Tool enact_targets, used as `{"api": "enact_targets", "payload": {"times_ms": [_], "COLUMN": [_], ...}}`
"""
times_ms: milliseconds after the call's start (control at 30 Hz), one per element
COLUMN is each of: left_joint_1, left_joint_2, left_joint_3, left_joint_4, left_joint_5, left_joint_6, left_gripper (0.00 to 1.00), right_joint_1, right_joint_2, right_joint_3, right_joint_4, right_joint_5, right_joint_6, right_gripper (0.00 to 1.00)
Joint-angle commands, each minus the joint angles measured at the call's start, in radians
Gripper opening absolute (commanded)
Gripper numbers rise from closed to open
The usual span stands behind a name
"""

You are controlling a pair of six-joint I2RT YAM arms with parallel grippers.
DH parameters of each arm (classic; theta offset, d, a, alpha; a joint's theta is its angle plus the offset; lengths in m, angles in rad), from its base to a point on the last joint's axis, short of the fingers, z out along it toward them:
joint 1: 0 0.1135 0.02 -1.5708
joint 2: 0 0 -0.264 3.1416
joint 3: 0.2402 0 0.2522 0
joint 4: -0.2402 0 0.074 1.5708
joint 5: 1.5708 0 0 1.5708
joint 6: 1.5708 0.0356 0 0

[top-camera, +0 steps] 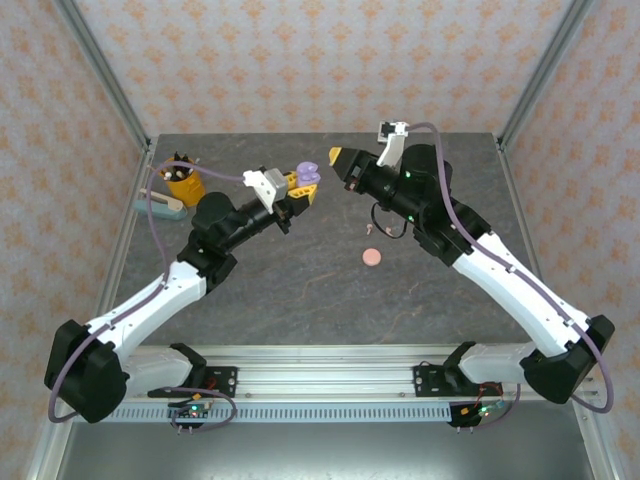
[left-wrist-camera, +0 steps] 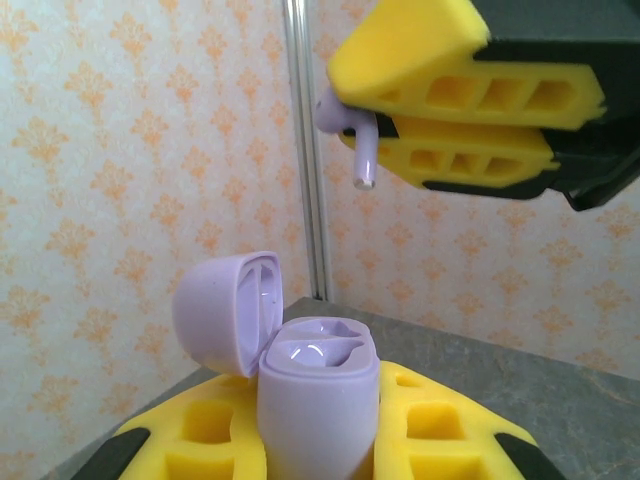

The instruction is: Insert the wireless bluetooth earbuds into the charging case

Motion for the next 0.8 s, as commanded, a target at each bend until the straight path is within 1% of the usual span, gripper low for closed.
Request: {"api": "enact_targets", "payload": {"times_ms": [0, 367, 767], "left_joint_1": [-0.006, -0.005, -0.006], "left_joint_2": [0.007, 0.041, 0.058], "left_joint_3": [0.066, 0.145, 0.167], "left_joint_4": [0.009, -0.033, -0.044], "left_joint_5": [0.038, 0.094, 0.102], "left_joint_6": [0.059, 0.085, 0.084], "left_gripper": [0.00, 0.00, 0.00], "right_joint_1": [-0.003, 0.000, 0.009], "right_joint_2": [-0.032, -0.045, -0.039], "right_joint_3": [-0.029, -0.036, -0.029], "right_joint_4": [0.094, 0.124, 0.121], "right_joint_5": [-0.046, -0.079, -0.087], "right_joint_6": [-0.036, -0.051, -0.047], "right_gripper": [0.15, 0.15, 0.15]}}
